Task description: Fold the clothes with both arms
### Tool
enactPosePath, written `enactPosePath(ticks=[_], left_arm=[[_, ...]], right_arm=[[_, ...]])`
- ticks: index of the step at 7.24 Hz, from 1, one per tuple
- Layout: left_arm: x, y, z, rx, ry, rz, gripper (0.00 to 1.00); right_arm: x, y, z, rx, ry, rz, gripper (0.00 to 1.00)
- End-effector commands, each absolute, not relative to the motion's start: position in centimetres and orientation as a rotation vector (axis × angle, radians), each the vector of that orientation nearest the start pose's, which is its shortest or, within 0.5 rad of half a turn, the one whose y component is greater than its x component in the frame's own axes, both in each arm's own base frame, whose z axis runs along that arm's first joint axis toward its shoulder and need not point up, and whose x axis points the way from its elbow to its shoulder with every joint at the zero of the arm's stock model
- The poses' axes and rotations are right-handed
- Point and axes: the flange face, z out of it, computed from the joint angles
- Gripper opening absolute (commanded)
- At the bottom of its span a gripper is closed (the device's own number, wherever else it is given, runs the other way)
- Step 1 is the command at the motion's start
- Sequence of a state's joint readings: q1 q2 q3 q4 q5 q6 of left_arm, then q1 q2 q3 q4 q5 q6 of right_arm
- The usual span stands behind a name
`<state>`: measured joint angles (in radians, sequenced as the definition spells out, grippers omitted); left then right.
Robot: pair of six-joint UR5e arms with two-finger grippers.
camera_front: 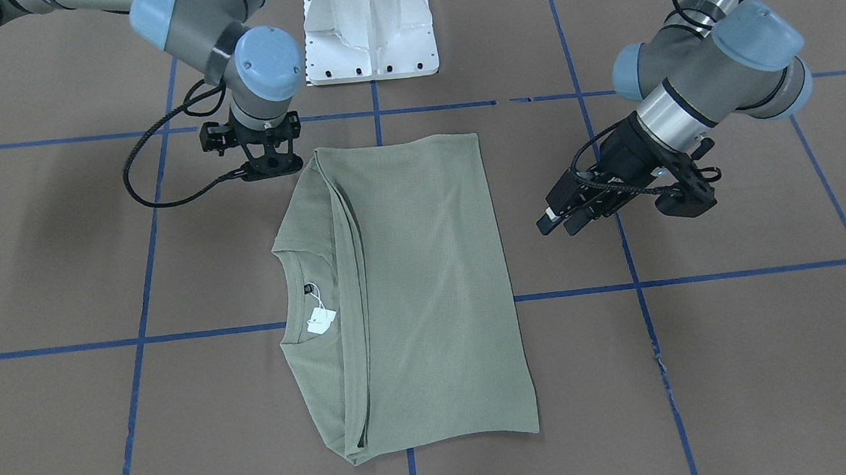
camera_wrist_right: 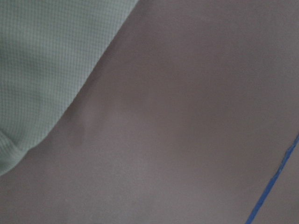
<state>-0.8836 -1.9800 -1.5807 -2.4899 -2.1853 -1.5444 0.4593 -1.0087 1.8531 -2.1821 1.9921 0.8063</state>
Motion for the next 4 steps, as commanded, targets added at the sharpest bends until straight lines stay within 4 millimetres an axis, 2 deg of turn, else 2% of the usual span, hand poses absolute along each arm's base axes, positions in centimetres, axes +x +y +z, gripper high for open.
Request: enactPosePath(ticks=[1, 2, 3, 4], left_arm=[[34.1, -53.5, 31.4, 0.100, 1.387, -0.306, 0.64], [34.0, -53.4, 31.4, 0.100, 1.387, -0.306, 0.64], [34.0, -53.4, 31.4, 0.099, 1.385, -0.307, 0.64], [34.0, -53.4, 31.3, 0.101, 1.388, -0.306, 0.64]], right_arm=[[-50.0, -35.6, 26.8, -0.182, -0.451, -0.364, 1.00], [-52.3, -37.1, 24.6, -0.141, -0.505, -0.359, 1.00], [-54.1, -39.8, 23.3, -0.110, -0.526, -0.341, 1.00], [-56.9, -42.4, 21.4, -0.089, -0.533, -0.330, 1.00]])
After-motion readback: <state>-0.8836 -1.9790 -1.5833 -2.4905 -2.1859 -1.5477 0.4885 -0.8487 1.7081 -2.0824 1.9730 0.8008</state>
